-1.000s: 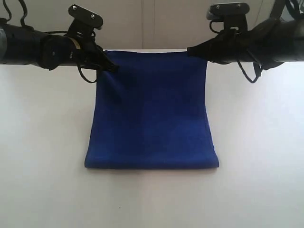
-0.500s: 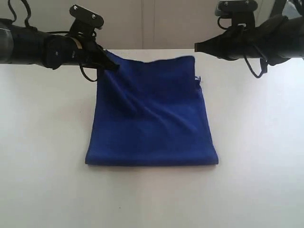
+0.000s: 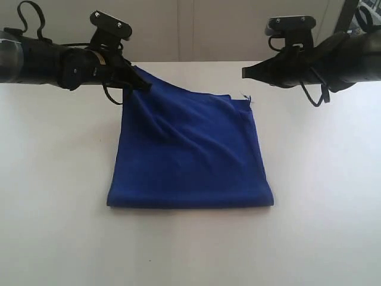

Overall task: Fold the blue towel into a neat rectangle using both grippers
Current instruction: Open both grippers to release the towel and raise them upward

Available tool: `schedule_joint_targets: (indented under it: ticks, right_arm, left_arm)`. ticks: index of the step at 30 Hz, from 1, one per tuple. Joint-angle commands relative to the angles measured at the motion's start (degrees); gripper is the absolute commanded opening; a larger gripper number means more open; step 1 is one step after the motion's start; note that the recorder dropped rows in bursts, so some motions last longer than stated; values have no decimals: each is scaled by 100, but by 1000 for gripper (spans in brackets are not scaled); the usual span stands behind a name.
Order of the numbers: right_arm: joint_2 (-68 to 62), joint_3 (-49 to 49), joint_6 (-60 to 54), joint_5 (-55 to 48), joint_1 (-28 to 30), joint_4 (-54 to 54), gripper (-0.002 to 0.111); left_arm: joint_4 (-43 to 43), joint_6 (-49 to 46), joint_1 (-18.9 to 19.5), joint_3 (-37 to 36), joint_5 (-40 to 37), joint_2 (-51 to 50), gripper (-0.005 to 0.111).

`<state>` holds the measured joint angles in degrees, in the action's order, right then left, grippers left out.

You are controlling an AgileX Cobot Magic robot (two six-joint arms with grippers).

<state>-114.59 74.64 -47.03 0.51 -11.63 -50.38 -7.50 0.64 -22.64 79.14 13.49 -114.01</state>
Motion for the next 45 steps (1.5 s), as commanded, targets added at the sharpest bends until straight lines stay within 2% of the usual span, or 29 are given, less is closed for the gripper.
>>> schedule_joint_targets:
  ticks: [1,5,15,18,21,27,33,40,45]
  right_arm:
    - [9,28,-66,-86,31,-11,0]
    - [9,28,-66,-86,31,-11,0]
    - [9,44,-66,-428,31,-11,0]
    - [-28,356,-66,-1052,84,-11,0]
    - [-168,888,93,-1921,167,-11,0]
    - [-564,1674,315,-2360,310,12,0]
    - [-1119,2453,620,-2856,309,139,0]
    - [-1863,3457,1655,-3084,309,1240,0]
    - [-2284,3874,1770,-3086,309,1371,0]
  left_arm:
    - [-3,110,33,26,-15,45,9]
    - [-3,97,33,26,18,45,24]
    - [-3,48,86,26,52,-29,25]
    - [-3,108,236,48,79,-29,27]
    - [-3,402,441,202,-447,-29,27]
    - [11,664,733,695,-1704,-29,27]
    - [21,951,997,1203,-2465,-218,26]
    - [252,992,997,1552,-2514,-747,26]
    - [620,964,997,1929,-2597,-1187,26]
